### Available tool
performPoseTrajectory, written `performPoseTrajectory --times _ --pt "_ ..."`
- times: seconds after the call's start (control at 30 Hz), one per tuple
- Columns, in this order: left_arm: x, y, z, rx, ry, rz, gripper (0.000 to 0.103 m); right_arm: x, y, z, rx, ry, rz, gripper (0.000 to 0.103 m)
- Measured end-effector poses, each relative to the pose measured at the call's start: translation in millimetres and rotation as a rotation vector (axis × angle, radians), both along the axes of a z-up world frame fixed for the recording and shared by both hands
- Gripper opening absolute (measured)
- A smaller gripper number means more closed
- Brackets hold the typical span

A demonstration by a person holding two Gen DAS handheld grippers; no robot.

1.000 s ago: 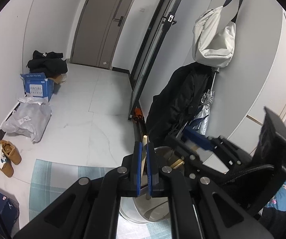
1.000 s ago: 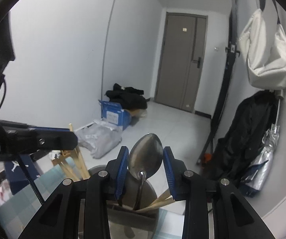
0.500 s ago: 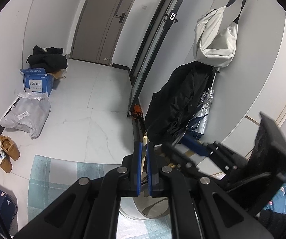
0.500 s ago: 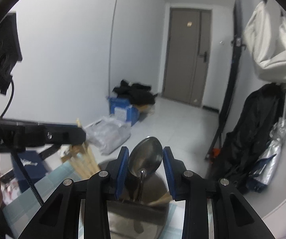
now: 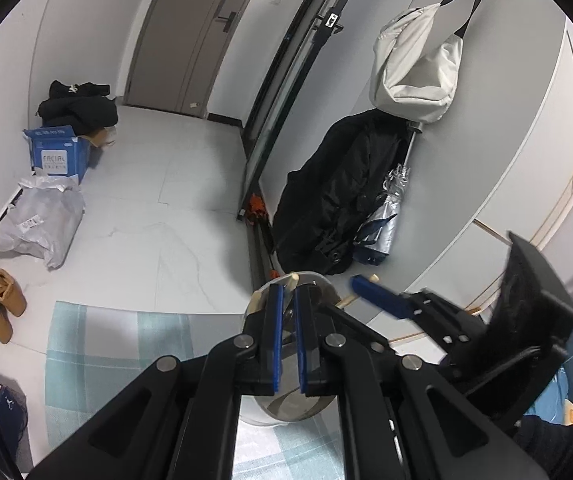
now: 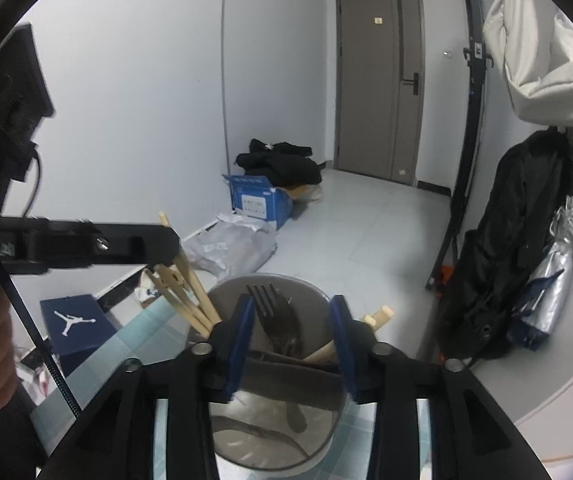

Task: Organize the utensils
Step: 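Lower the spoon into the holder and open the right tool while the left tool releases its chopstick, then withdraw both open tools from the holder toward the cloth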

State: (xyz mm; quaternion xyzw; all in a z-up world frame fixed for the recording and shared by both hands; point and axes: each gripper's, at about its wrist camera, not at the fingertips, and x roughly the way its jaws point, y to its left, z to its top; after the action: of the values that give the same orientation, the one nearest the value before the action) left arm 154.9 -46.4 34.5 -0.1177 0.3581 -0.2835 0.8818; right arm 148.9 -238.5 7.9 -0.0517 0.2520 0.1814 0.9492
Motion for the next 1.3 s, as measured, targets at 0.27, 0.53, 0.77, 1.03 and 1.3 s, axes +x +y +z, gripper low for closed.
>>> performPoseTrajectory --times 0.27,0.53,0.77,1.03,1.3 --pt "-23.3 12.8 11.1 0.013 -0.002 0.061 0.044 -39.2 -15.7 13.2 0.001 -0.030 -0.038 0.060" --pt "-67.7 31.3 18.2 0.065 -0.054 0.233 0.069 -89.3 -23.1 18.5 0.054 -0.047 -0.084 0.074" --pt "-105.0 43.0 17.7 0.130 -0.102 0.367 0.085 -131.3 -18.8 20.2 0.104 -0.065 -0.095 0.081" --pt "-134.4 55.3 6.8 0.159 -0.147 0.459 0.102 -166.3 -6.6 14.1 0.137 -0.082 -0.089 0.089" --pt "-147.8 74.3 -31.1 0.146 -0.103 0.538 0.102 -173.6 13.2 -11.0 0.122 -0.017 -0.051 0.092"
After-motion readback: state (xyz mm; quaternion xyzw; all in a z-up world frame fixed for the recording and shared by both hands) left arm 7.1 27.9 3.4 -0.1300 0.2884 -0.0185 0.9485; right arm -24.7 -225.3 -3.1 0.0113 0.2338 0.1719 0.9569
